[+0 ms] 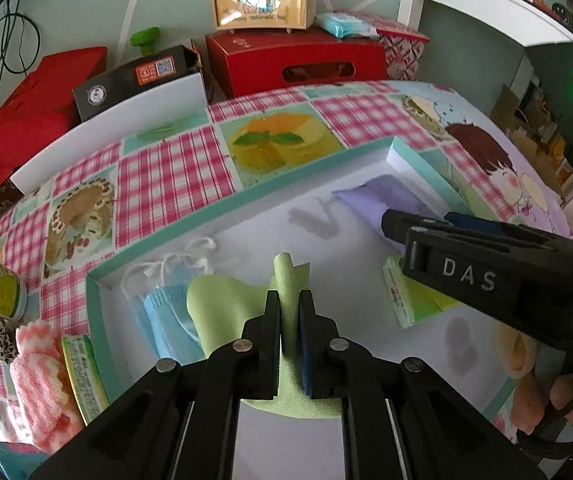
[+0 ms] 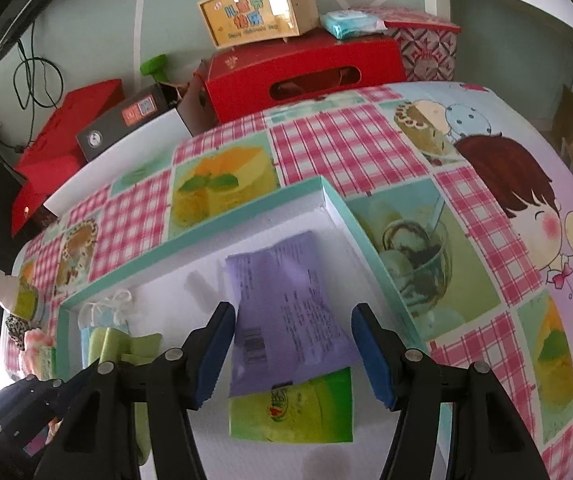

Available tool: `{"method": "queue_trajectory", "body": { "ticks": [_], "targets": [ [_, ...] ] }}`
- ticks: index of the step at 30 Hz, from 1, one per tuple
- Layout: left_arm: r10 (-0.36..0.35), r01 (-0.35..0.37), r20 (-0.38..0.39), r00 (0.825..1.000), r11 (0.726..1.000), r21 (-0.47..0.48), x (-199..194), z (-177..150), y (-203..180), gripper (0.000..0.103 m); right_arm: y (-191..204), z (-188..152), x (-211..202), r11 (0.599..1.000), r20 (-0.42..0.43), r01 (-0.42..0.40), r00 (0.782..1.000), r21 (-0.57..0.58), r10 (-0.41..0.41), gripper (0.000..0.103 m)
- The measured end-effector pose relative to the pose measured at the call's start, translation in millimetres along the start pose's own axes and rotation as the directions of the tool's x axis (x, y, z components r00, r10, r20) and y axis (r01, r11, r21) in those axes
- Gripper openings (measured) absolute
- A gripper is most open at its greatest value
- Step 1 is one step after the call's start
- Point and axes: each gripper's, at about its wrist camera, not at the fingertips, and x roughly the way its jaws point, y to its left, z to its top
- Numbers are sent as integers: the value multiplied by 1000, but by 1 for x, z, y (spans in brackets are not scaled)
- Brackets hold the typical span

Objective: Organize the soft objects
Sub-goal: 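Carry the green cloth and purple packet over the white tray with both grippers, then open both grippers to drop the cloth and packet into the tray, then move both tools back toward the remaining pile of items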

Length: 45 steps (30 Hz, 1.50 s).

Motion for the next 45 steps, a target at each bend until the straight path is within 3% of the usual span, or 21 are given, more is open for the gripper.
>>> {"method": "queue_trajectory", "body": {
  "ticks": [7,11,22,30,34,37,39,45],
  "targets": [
    [-1,1,-17,1000,1000,14,-1,-1,-5,13,2,0,-3,1000,-6,9,1000,-7,-9,64],
    [1,-1,-11,1000,1000,15,-6,-1,-6,43,4,1,-6,1000,-3,19,1000,-15,-19,65],
    [27,-28,53,998,1000,3,-36,6,2,53,11,5,-29,998,47,42,998,-36,-40,72],
    [88,-82,44,995,989,-123,-40,10,33,69,13,4,-34,997,40,72,997,-41,-71,80],
    [94,-93,-8,996,967,-236,-30,8,58,71,15,3,-30,993,19,98,995,-61,-97,81],
    [105,-107,-24,994,946,-305,-27,5,74,72,17,2,-30,991,21,109,994,-75,-108,89],
    [143,-140,-19,990,922,-360,-27,3,85,96,17,2,-31,991,27,112,993,-77,-111,102],
    [191,-178,-16,982,878,-444,-27,-4,111,98,14,2,-28,993,15,106,994,-57,-106,103]
  ]
}}
